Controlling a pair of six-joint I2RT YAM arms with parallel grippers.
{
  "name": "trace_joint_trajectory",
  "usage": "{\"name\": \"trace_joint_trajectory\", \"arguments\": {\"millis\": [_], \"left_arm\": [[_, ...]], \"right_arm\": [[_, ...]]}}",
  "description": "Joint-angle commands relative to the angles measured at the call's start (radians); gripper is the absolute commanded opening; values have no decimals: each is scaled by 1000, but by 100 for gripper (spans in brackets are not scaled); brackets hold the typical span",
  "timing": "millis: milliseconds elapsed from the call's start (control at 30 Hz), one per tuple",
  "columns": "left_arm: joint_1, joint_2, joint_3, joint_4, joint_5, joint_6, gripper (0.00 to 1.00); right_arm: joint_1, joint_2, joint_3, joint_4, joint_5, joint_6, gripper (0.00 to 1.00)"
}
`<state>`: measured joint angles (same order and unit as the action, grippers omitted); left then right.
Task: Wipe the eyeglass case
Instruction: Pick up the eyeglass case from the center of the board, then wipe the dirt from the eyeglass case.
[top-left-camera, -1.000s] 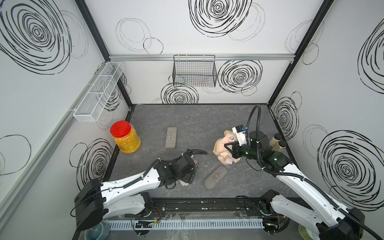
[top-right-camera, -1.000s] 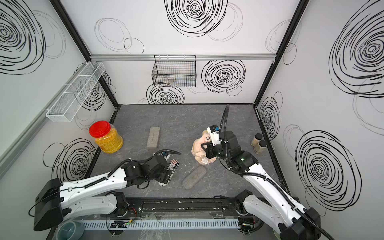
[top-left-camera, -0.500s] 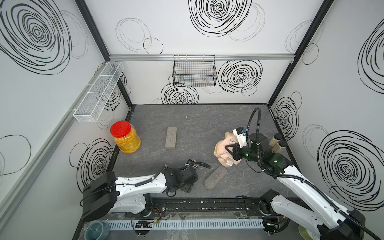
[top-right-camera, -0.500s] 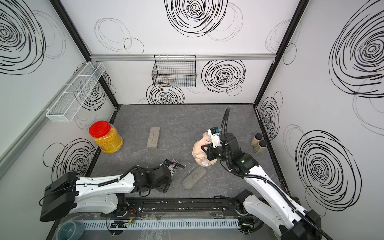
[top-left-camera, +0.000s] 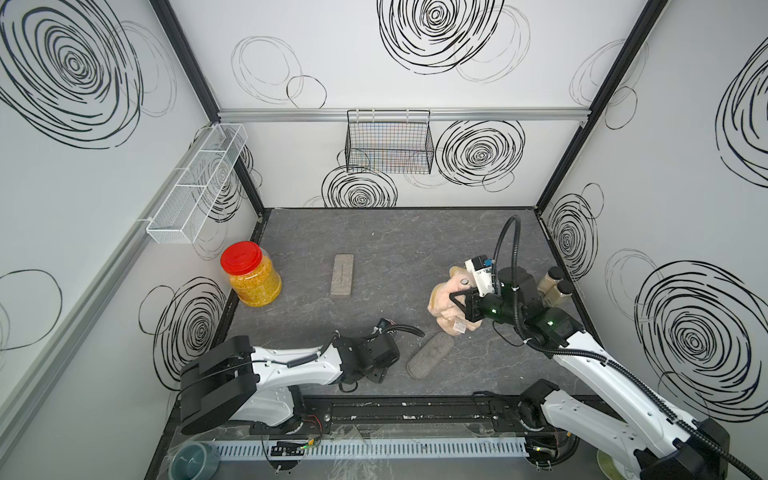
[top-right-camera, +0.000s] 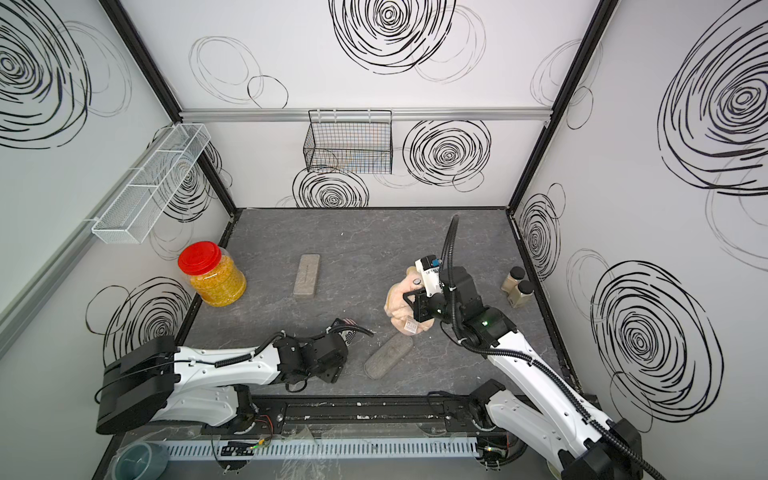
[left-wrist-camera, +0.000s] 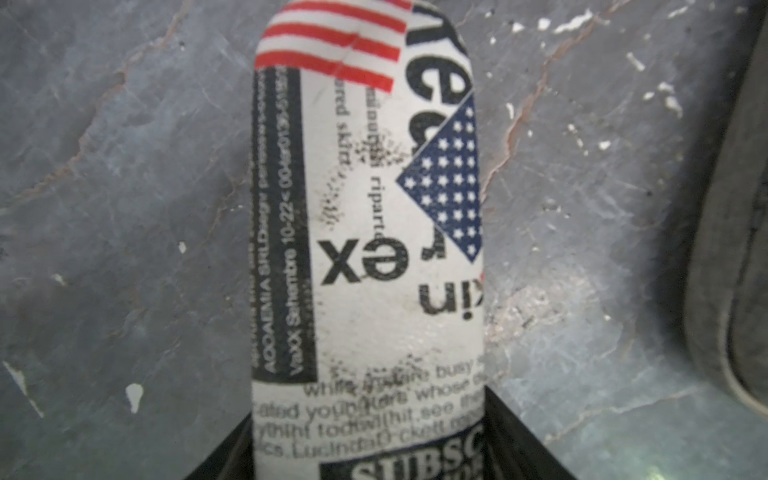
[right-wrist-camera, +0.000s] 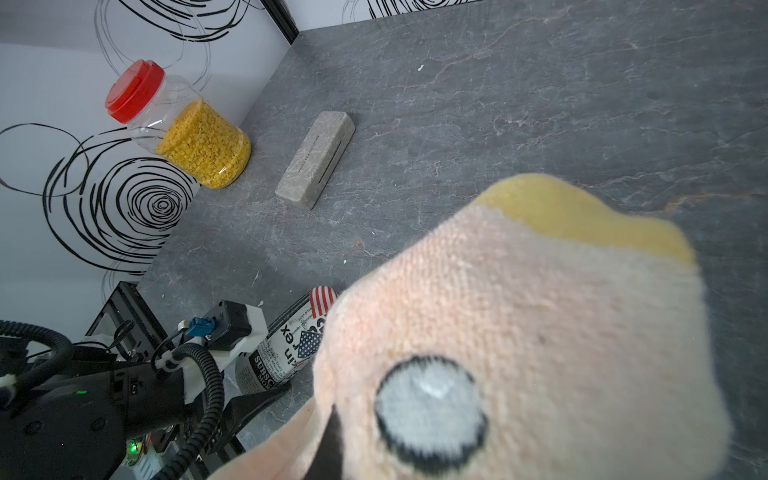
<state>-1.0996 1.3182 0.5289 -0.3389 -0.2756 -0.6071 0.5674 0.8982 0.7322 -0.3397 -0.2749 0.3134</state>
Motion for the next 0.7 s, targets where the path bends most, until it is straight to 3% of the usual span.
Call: {"name": "trace_joint_trajectory", "arguments": {"millis": [0, 167, 333, 467, 667], "left_arm": [[-10, -11, -21, 9, -29, -3, 70], [-12, -52, -18, 64, -25, 38, 62], [18, -82, 20, 175, 66, 123, 63], [56, -88, 31, 294, 179, 123, 63], [60, -75, 55, 408, 177, 108, 63]], "right_arm": [[5, -8, -11, 35, -6, 3, 2], [5, 7, -4, 38, -12, 9, 2], [5, 23, -8, 108, -59, 32, 2], [6, 99, 22, 172, -144, 45, 2], [5, 239, 102, 195, -222, 4, 2]]}}
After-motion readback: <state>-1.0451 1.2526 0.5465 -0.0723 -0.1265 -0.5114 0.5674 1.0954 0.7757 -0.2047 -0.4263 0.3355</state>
